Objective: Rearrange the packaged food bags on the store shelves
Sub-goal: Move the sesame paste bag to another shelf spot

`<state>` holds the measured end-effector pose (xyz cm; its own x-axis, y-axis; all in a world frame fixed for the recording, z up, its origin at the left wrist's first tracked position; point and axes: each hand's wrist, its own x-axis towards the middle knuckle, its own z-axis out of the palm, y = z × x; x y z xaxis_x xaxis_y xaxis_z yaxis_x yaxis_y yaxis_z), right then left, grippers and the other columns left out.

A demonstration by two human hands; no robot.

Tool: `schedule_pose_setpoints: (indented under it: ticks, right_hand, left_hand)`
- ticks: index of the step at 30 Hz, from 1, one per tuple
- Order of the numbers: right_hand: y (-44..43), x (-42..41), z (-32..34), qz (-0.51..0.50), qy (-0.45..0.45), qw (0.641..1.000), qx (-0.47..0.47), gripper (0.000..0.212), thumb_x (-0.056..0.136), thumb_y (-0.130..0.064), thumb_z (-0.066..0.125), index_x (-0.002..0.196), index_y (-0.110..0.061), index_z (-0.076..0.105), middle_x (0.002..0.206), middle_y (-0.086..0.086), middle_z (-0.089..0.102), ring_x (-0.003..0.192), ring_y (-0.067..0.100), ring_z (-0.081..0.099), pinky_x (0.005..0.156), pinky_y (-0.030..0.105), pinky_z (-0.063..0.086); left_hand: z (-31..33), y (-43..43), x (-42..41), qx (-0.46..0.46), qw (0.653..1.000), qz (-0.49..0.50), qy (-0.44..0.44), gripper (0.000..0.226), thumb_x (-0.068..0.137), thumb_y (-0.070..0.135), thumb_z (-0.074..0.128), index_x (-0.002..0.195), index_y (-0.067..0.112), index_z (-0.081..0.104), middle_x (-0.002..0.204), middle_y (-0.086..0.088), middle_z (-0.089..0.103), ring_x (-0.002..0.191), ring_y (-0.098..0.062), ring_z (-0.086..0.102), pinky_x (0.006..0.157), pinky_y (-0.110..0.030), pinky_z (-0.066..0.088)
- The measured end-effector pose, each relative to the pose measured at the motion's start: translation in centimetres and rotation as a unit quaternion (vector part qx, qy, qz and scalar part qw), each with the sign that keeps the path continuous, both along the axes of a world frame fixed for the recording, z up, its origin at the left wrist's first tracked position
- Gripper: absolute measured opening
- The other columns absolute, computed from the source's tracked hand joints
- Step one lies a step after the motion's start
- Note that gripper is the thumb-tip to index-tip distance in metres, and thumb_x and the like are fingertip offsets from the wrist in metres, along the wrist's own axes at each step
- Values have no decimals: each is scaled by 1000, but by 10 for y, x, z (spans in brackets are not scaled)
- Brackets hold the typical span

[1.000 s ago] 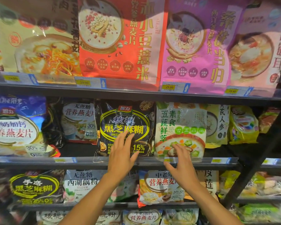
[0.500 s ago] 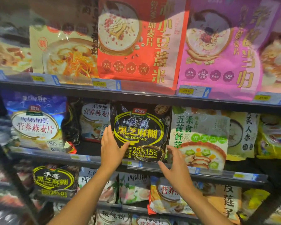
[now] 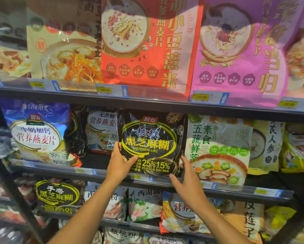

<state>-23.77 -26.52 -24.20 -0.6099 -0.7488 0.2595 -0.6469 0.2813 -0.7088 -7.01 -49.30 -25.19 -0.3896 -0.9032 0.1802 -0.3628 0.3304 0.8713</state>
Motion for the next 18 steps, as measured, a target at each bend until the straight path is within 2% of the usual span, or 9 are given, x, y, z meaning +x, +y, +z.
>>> schedule_pose_setpoints:
  ticks: [4, 6, 9, 14, 18]
  right_hand:
    - [9, -3, -2, -12, -4, 1000, -6, 83, 99, -38, 64, 164, -23, 14, 167, -8, 24, 151, 12, 29, 116, 24, 25]
    - [12, -8, -2, -21, -12, 1000, -12, 82, 99, -38, 65, 163, -23, 17, 166, -6, 29, 148, 13, 34, 118, 29, 30]
    - [15, -14, -1, -37, -22, 999, -22, 78, 98, -36, 66, 161, -25, 22, 160, -3, 40, 142, 12, 43, 116, 38, 40]
    - [24, -20, 1, -48, -22, 998, -26, 77, 98, -34, 66, 161, -24, 23, 158, -2, 43, 140, 12, 45, 115, 41, 42]
    - [26, -22, 1, -52, -19, 998, -21, 77, 98, -33, 66, 161, -22, 23, 160, -1, 42, 140, 13, 45, 116, 37, 40]
  left_hand:
    - [0, 1, 0, -3, 1000, -1, 9, 108, 63, 79, 72, 152, 37, 29, 147, 5, 55, 133, -22, 56, 106, -56, 50]
    - [0, 1, 1, -6, 1000, -2, 9, 109, 63, 79, 72, 153, 34, 28, 149, 4, 53, 135, -22, 54, 107, -55, 50]
    - [0, 2, 0, -8, 1000, 0, 1, 104, 73, 68, 78, 155, 32, 26, 153, 2, 50, 137, -23, 52, 108, -55, 49]
    - [-1, 2, 1, -1, 1000, 4, -1, 110, 65, 80, 71, 154, 34, 27, 151, 2, 51, 136, -23, 53, 106, -56, 50]
    - [1, 4, 1, -1, 1000, 7, -7, 107, 72, 73, 75, 157, 33, 24, 155, 1, 48, 140, -25, 50, 108, -56, 49]
